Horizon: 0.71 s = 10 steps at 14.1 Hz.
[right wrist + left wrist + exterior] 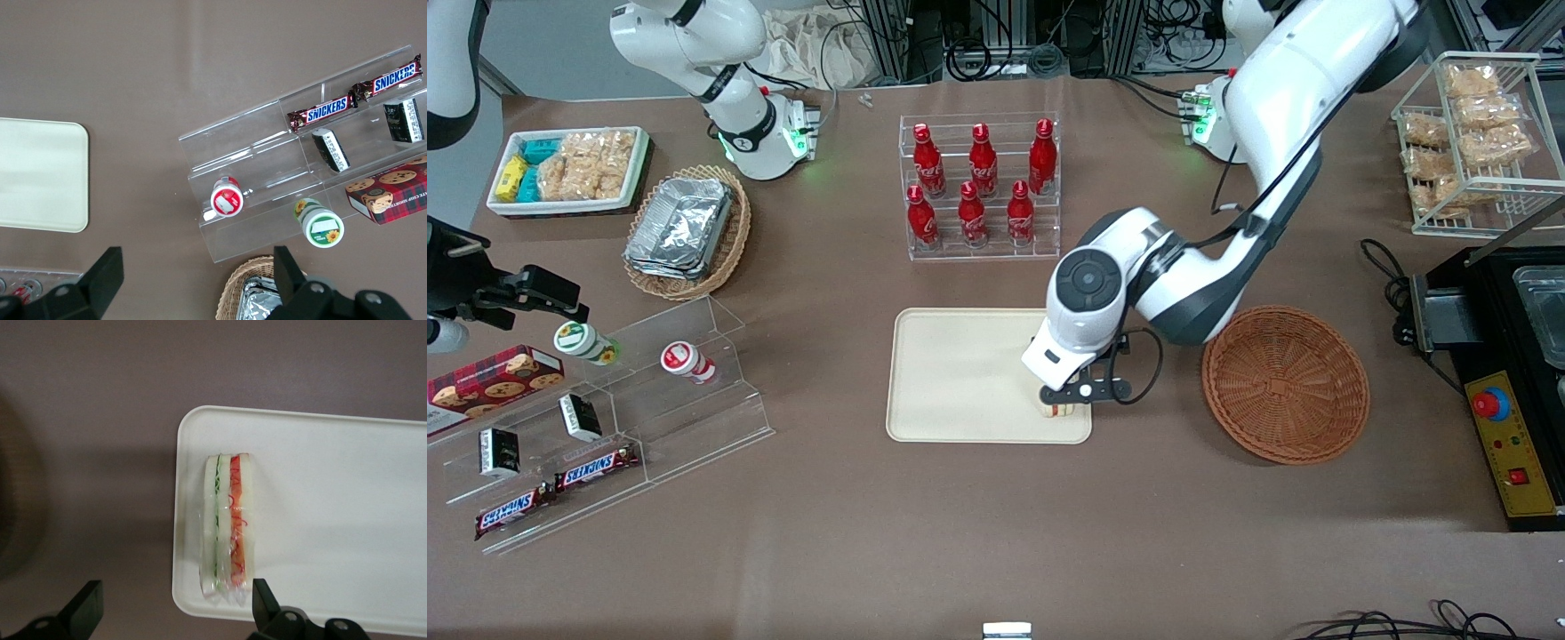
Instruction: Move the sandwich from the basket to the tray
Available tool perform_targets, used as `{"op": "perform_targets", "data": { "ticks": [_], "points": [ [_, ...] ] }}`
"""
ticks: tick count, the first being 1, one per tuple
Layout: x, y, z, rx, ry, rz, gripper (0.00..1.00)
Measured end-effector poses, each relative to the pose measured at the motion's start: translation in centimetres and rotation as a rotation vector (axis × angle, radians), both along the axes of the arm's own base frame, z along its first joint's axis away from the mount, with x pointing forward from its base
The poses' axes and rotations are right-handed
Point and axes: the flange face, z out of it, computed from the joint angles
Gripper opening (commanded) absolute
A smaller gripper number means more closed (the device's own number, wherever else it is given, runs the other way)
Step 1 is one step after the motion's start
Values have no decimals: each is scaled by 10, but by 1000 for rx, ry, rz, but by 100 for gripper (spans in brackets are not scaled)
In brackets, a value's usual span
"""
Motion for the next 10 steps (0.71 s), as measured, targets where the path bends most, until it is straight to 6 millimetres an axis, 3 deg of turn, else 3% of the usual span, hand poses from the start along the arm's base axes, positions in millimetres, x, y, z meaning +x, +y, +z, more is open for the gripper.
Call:
{"op": "perform_targets", "data": {
  "ticks": [5,10],
  "points": [
    [18,62,89,-25,-44,125,100],
    [25,111,125,-16,-27,199,100]
  ]
}}
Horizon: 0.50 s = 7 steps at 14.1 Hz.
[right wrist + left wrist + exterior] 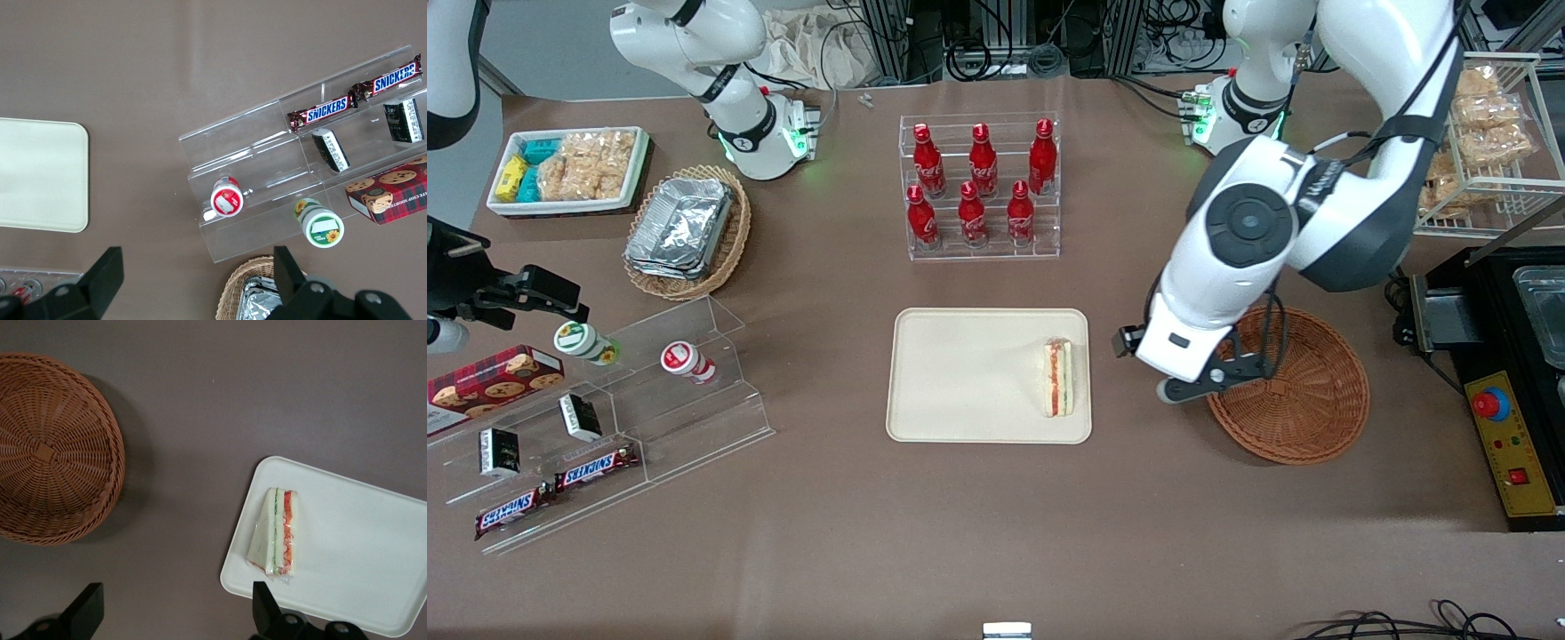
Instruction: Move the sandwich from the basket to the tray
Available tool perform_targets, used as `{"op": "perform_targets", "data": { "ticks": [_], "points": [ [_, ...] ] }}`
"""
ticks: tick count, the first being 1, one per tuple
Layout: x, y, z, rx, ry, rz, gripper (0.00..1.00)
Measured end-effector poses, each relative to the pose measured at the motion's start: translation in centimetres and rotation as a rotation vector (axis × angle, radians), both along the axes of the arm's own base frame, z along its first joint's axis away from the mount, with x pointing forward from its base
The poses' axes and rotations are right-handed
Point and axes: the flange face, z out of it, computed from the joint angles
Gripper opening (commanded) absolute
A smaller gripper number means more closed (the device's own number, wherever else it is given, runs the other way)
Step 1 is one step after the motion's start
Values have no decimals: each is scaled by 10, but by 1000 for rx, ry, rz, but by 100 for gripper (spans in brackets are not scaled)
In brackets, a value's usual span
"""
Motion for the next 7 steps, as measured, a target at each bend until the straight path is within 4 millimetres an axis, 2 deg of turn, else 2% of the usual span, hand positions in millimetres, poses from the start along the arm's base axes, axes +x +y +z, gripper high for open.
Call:
{"op": "perform_targets", "data": {
  "ticks": [2,3,7],
  "points": [
    [-5,18,19,7,21,-38,100],
    [-6,34,31,8,37,-59,100],
    [-19,125,82,5,68,-194,100]
  ]
}}
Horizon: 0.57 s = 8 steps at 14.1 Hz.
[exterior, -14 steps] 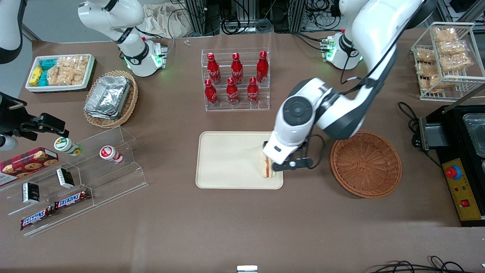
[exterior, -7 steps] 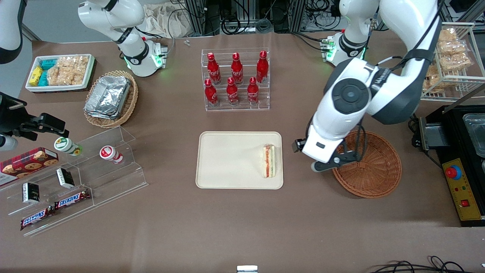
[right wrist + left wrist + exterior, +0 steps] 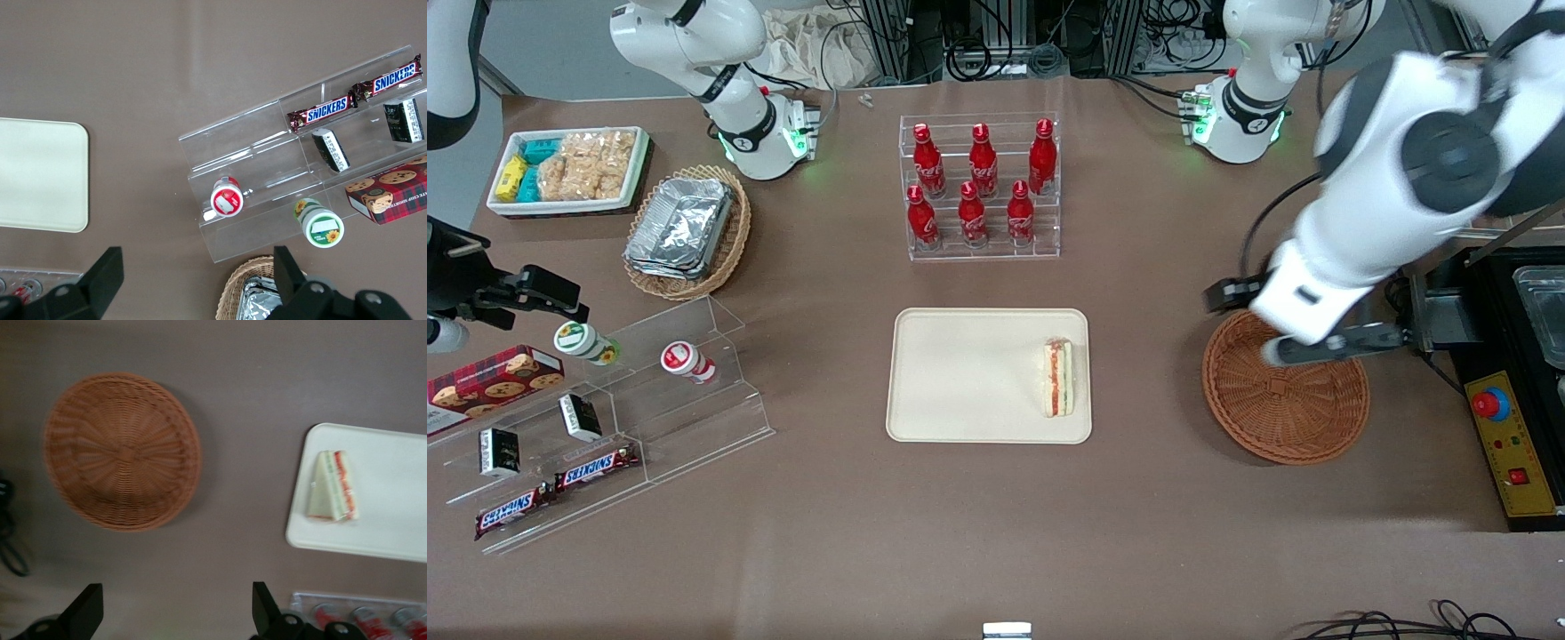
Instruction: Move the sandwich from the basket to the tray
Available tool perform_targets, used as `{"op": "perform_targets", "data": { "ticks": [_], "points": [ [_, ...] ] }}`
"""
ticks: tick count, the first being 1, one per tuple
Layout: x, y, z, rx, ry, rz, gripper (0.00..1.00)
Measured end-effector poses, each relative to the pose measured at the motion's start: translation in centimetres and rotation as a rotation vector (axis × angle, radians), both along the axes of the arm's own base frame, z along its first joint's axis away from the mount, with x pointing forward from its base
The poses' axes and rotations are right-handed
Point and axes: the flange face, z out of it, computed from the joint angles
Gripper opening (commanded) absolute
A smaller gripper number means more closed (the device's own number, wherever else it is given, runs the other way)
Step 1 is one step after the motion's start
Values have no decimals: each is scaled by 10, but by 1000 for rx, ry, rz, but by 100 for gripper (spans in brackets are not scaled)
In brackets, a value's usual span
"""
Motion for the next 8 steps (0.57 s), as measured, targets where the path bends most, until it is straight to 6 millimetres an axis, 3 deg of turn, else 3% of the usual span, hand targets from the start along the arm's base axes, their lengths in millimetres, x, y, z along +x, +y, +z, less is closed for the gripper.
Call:
{"op": "perform_targets", "data": {
  "ticks": [5,8],
  "points": [
    [-33,91,18,21,5,-183,100],
    [-35,133,14,8,20,-282,100]
  ]
}}
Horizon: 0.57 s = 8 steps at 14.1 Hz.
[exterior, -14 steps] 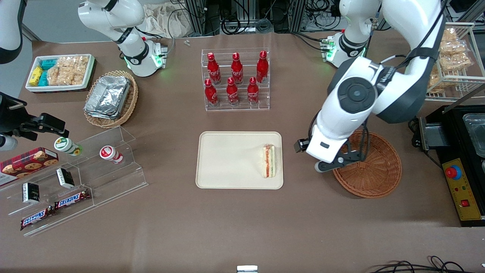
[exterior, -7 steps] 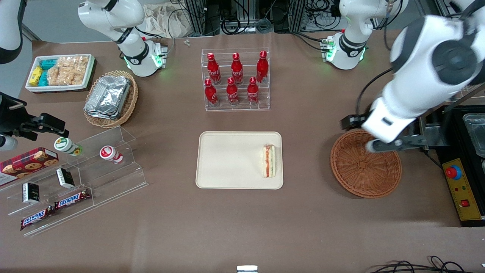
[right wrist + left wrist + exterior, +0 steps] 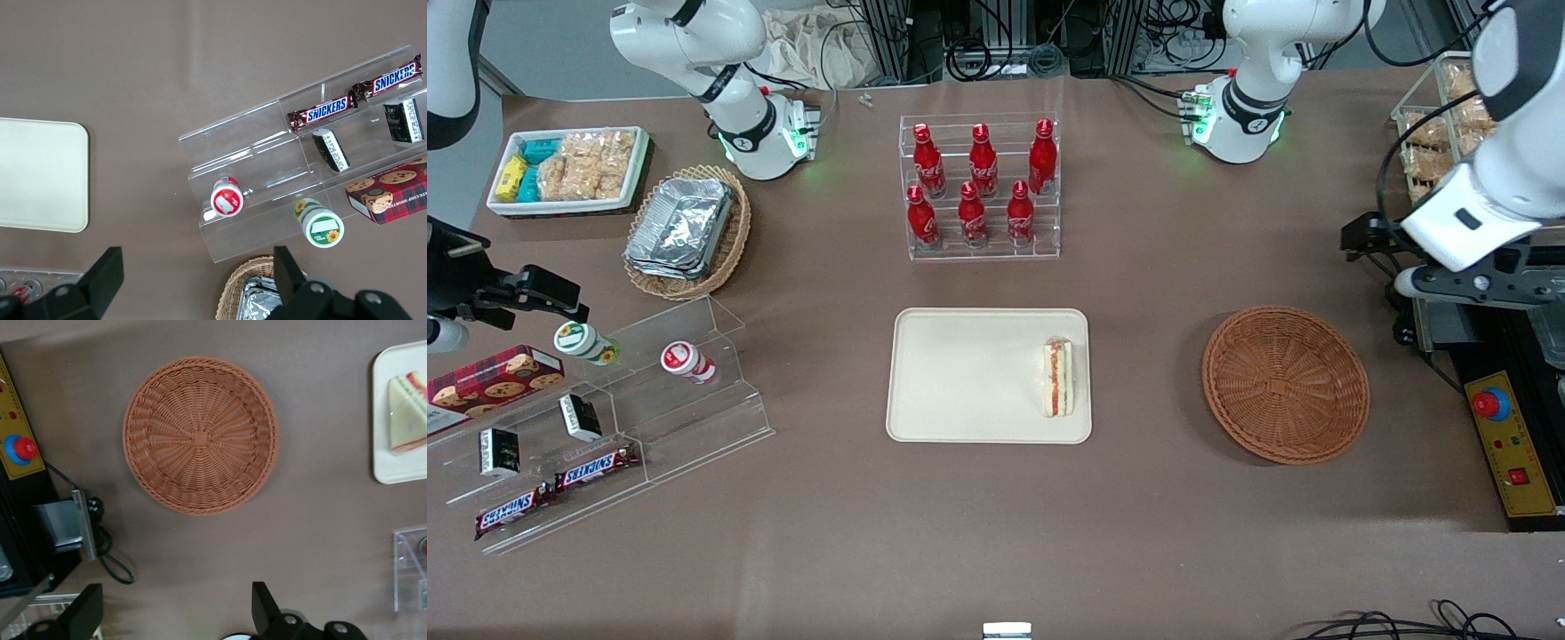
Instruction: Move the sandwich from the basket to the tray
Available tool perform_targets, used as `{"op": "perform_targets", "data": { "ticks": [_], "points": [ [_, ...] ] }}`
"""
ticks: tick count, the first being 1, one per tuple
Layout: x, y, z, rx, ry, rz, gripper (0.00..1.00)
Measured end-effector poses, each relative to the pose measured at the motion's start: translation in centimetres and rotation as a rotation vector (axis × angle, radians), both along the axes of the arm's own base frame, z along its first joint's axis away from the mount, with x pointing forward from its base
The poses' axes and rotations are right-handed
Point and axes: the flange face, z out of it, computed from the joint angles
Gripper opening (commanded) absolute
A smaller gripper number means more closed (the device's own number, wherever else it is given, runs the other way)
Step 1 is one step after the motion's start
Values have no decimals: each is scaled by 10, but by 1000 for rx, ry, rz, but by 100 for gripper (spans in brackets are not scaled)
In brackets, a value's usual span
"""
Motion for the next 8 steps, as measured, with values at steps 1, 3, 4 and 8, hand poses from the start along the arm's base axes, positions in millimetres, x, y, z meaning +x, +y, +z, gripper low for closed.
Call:
{"op": "perform_targets", "data": {
  "ticks": [1,3,4,8],
  "points": [
    [1,9,0,-3,0,-13,100],
    [5,15,2,-5,-4,-29,100],
    [7,13,4,-6,-8,-35,100],
    [11,11,2,-6,8,-44,100]
  ]
}}
